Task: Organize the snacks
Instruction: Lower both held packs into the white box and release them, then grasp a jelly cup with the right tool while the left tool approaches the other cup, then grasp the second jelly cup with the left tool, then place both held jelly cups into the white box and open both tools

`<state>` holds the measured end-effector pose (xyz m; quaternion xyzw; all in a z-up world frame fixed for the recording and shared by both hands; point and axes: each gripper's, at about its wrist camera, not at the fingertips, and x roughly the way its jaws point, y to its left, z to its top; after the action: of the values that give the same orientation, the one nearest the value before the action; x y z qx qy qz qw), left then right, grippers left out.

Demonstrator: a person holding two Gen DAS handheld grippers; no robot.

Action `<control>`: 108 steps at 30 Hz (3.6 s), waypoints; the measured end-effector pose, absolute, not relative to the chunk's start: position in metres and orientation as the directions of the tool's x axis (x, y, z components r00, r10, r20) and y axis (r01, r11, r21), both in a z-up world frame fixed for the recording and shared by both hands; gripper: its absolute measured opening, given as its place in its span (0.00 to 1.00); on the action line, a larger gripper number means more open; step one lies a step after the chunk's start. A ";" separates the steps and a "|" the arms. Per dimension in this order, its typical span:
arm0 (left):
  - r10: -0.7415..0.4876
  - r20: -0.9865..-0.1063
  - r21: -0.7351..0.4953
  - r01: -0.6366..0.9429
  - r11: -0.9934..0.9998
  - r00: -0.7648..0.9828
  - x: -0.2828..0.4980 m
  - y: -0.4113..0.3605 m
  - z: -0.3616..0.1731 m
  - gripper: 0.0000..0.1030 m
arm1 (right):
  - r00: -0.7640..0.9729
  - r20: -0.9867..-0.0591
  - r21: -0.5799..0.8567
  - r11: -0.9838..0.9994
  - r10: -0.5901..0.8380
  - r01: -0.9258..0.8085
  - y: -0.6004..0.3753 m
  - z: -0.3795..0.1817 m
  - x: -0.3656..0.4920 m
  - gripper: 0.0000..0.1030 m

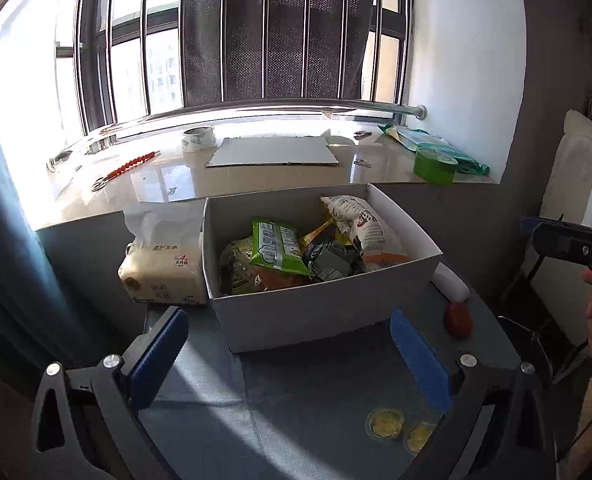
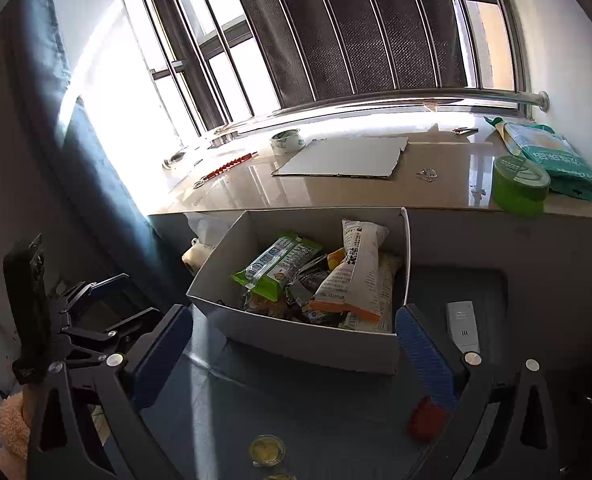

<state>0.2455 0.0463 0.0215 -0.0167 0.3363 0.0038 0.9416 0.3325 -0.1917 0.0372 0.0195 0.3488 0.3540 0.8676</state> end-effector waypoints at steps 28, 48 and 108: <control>-0.088 -0.782 -0.190 -0.102 0.977 0.618 0.101 0.005 -0.094 1.00 | 0.445 -0.801 0.068 0.799 0.400 -0.597 -0.188 -0.135 0.205 1.00; -0.117 -0.808 -0.187 -0.063 0.980 0.577 0.141 -0.002 -0.114 1.00 | 0.336 -0.793 0.204 0.741 0.509 -0.640 -0.176 -0.148 0.228 0.34; -0.131 -0.627 -0.110 0.079 0.991 0.768 0.293 0.008 -0.001 0.40 | 0.419 -0.607 0.404 0.716 0.676 -0.569 -0.187 -0.025 0.317 0.33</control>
<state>0.2926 0.0081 -0.0012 -0.0385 0.3358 -0.0558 0.9395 0.3167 -0.1872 -0.0255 0.0681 0.3913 0.3706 0.8396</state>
